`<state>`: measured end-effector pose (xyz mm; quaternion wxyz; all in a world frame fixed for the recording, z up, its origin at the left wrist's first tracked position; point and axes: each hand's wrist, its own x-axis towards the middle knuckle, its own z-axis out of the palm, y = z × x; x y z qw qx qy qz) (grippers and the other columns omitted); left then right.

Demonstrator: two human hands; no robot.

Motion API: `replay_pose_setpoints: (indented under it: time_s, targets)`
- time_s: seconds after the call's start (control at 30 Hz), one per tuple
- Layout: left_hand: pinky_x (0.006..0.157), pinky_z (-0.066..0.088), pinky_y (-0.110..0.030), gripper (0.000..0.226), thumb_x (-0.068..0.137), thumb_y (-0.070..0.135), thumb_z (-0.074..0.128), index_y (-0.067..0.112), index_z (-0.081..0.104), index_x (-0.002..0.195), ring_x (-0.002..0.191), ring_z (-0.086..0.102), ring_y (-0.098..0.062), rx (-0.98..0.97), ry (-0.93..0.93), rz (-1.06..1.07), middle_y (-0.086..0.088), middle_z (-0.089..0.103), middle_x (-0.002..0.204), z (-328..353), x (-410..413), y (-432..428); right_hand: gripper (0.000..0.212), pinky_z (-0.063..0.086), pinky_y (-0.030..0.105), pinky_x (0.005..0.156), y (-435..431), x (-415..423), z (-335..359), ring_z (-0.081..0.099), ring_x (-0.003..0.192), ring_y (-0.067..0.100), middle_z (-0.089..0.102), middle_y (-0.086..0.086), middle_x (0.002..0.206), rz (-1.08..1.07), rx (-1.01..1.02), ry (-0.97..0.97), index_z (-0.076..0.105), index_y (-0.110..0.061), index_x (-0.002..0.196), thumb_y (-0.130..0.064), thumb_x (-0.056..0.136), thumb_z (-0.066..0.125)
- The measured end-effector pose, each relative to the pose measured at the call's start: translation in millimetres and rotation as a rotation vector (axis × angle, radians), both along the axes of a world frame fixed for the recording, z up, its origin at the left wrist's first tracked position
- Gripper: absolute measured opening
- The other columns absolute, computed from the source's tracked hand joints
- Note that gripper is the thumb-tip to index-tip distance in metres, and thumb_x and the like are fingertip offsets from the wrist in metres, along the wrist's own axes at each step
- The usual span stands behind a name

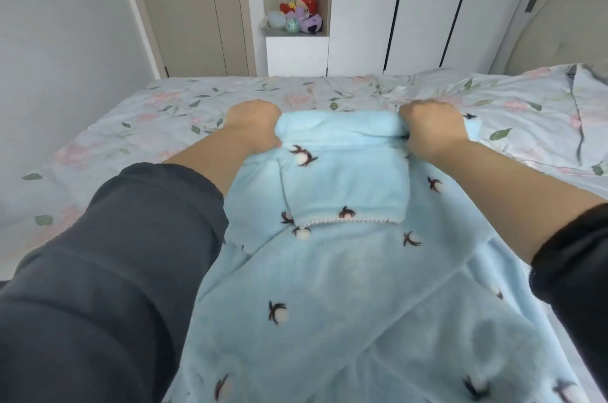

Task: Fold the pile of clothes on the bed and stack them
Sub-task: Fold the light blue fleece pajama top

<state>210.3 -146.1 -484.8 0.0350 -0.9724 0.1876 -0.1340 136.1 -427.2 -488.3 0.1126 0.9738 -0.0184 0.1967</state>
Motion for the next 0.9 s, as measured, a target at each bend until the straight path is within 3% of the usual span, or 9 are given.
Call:
replay_pose_setpoints:
  time_s: [0.17, 0.23, 0.4, 0.53, 0.6, 0.7, 0.8, 0.9]
  targets:
    - [0.066, 0.039, -0.031, 0.024, 0.086, 0.017, 0.059, 0.013, 0.060, 0.109, 0.096, 0.059, -0.028, 0.166, -0.027, 0.096, -0.008, 0.058, 0.105, -44.7, -14.1, -0.5, 0.027, 0.038, 0.038, 0.091, 17.9, 0.5, -35.6, 0.056, 0.103, 0.030, 0.059, 0.012, 0.108, -0.060, -0.068, 0.165, 0.054, -0.008, 0.109, -0.005, 0.082, 0.056]
    - [0.066, 0.038, -0.031, 0.026, 0.086, 0.011, 0.057, 0.010, 0.058, 0.112, 0.098, 0.057, -0.028, 0.140, -0.047, 0.083, -0.009, 0.056, 0.107, -66.4, -24.1, 5.4, 0.027, 0.035, 0.040, 0.095, 16.3, -8.3, -52.0, 0.054, 0.104, 0.031, 0.058, 0.012, 0.108, -0.039, -0.071, 0.116, 0.052, -0.007, 0.109, -0.004, 0.082, 0.054]
    - [0.059, 0.035, -0.034, 0.019, 0.076, 0.003, 0.062, 0.002, 0.058, 0.095, 0.083, 0.053, -0.032, -0.027, -0.244, -0.078, -0.015, 0.055, 0.094, -78.1, -52.9, 30.4, 0.020, 0.033, 0.039, 0.080, 10.4, -44.6, -57.5, 0.053, 0.087, 0.034, 0.057, 0.018, 0.087, 0.123, -0.010, -0.118, 0.055, 0.001, 0.089, 0.004, 0.070, 0.062]
    - [0.045, 0.035, -0.028, 0.032, 0.044, -0.004, 0.079, 0.000, 0.060, 0.069, 0.053, 0.053, -0.029, -0.042, -0.384, -0.333, -0.014, 0.053, 0.063, -82.6, -102.6, 48.4, 0.029, 0.036, 0.039, 0.064, 15.4, -101.2, -67.3, 0.051, 0.065, 0.033, 0.051, 0.016, 0.066, 0.234, 0.035, -0.207, 0.054, 0.001, 0.070, 0.011, 0.047, 0.067]
    - [0.042, 0.038, -0.026, 0.041, 0.037, 0.003, 0.087, 0.002, 0.062, 0.069, 0.050, 0.055, -0.027, 0.014, -0.308, -0.458, -0.011, 0.054, 0.060, -102.8, -130.1, 57.3, 0.034, 0.041, 0.038, 0.060, 18.2, -134.4, -88.3, 0.054, 0.062, 0.032, 0.053, 0.015, 0.064, 0.280, 0.008, -0.160, 0.056, -0.001, 0.069, 0.010, 0.040, 0.069]
    - [0.044, 0.039, -0.024, 0.044, 0.036, -0.002, 0.083, 0.007, 0.063, 0.074, 0.054, 0.058, -0.025, 0.038, -0.105, -0.550, -0.007, 0.057, 0.063, -139.5, -162.2, 71.2, 0.040, 0.046, 0.035, 0.055, 25.5, -178.5, -130.5, 0.059, 0.061, 0.030, 0.056, 0.010, 0.064, 0.358, -0.030, -0.031, 0.061, -0.006, 0.069, 0.008, 0.035, 0.074]
    - [0.058, 0.034, -0.027, 0.024, 0.068, 0.011, 0.071, 0.013, 0.057, 0.087, 0.078, 0.058, -0.025, 0.040, 0.159, -0.443, -0.003, 0.057, 0.081, -152.4, -184.6, 73.8, 0.047, 0.045, 0.032, 0.052, 28.2, -201.6, -152.5, 0.059, 0.063, 0.028, 0.056, 0.007, 0.068, 0.341, 0.004, 0.063, 0.062, -0.008, 0.073, 0.008, 0.031, 0.074]
    - [0.059, 0.032, -0.029, 0.022, 0.078, 0.024, 0.063, 0.024, 0.041, 0.074, 0.076, 0.054, -0.016, 0.058, 0.441, -0.370, 0.009, 0.047, 0.073, -138.8, -190.4, 74.8, 0.046, 0.037, 0.031, 0.053, 22.6, -211.2, -151.4, 0.057, 0.068, 0.028, 0.054, 0.005, 0.073, 0.311, 0.123, 0.093, 0.061, -0.009, 0.076, 0.009, 0.036, 0.072]
